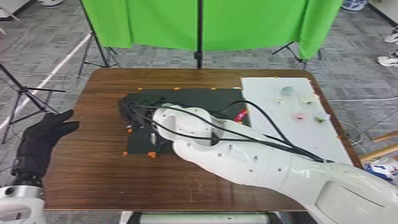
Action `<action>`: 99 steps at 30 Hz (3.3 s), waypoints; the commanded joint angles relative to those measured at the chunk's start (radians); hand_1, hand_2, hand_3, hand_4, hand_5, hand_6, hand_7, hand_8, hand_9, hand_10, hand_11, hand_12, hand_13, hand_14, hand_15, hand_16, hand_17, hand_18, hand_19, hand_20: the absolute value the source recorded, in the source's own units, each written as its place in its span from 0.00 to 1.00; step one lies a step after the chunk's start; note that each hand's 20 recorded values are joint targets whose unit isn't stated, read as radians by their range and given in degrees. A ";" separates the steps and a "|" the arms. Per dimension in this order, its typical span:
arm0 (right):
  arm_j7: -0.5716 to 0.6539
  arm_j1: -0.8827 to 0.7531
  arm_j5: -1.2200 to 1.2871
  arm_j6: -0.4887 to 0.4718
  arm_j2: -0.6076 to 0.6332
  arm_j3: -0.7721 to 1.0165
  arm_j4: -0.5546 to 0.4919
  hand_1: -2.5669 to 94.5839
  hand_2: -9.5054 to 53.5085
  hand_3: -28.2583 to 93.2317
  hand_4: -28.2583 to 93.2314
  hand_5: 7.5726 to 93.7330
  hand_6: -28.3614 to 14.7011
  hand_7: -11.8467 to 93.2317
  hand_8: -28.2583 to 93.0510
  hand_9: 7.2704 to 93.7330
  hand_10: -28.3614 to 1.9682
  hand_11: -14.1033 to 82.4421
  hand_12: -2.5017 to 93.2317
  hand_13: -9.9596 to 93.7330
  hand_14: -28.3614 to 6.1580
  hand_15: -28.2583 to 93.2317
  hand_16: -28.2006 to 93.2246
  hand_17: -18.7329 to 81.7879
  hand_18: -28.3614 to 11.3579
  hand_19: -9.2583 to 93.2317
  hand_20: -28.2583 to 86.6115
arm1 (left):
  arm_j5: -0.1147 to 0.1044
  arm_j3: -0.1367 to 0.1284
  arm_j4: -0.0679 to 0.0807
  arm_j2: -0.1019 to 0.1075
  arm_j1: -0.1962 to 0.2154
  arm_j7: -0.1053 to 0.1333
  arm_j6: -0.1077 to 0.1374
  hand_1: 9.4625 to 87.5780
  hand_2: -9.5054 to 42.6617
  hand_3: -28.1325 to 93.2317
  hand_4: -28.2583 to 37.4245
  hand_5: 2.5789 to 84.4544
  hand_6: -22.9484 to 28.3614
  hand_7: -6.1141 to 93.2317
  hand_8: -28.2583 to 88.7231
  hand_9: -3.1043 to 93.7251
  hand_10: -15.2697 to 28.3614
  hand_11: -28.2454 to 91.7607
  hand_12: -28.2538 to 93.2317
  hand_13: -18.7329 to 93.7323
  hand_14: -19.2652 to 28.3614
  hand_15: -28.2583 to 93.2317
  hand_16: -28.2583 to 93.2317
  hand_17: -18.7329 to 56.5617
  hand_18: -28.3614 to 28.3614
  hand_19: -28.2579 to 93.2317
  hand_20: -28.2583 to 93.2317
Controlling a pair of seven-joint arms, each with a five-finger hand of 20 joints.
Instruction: Arrange flowers
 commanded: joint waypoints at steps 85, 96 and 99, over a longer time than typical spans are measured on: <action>0.231 -0.676 0.047 -0.092 0.661 0.890 -0.281 0.25 0.00 0.73 0.06 0.38 0.56 0.18 0.19 0.40 0.24 0.19 0.21 0.82 0.50 0.74 0.43 0.63 0.12 0.96 0.69 | 0.047 -0.028 -0.011 -0.052 0.030 -0.072 -0.114 0.13 0.37 0.75 0.00 0.54 0.63 0.12 0.20 0.54 0.73 0.38 0.32 0.51 0.80 0.39 0.21 0.37 0.72 0.33 0.36; 0.269 -0.678 0.008 -0.073 0.672 0.902 -0.254 0.25 0.00 0.73 0.06 0.38 0.56 0.18 0.19 0.40 0.26 0.20 0.22 0.82 0.50 0.75 0.43 0.63 0.13 0.97 0.68 | 0.053 -0.027 -0.009 -0.052 0.025 -0.076 -0.124 0.14 0.37 0.75 0.00 0.54 0.63 0.12 0.20 0.54 0.73 0.38 0.33 0.51 0.80 0.38 0.21 0.37 0.72 0.33 0.36; 0.281 -0.694 0.002 -0.070 0.672 0.911 -0.246 0.25 0.00 0.73 0.06 0.38 0.56 0.18 0.19 0.41 0.25 0.20 0.22 0.82 0.50 0.75 0.43 0.63 0.13 0.97 0.68 | 0.053 -0.029 -0.011 -0.056 0.029 -0.075 -0.123 0.14 0.37 0.75 0.00 0.54 0.63 0.12 0.20 0.54 0.73 0.38 0.33 0.51 0.80 0.38 0.21 0.37 0.72 0.33 0.36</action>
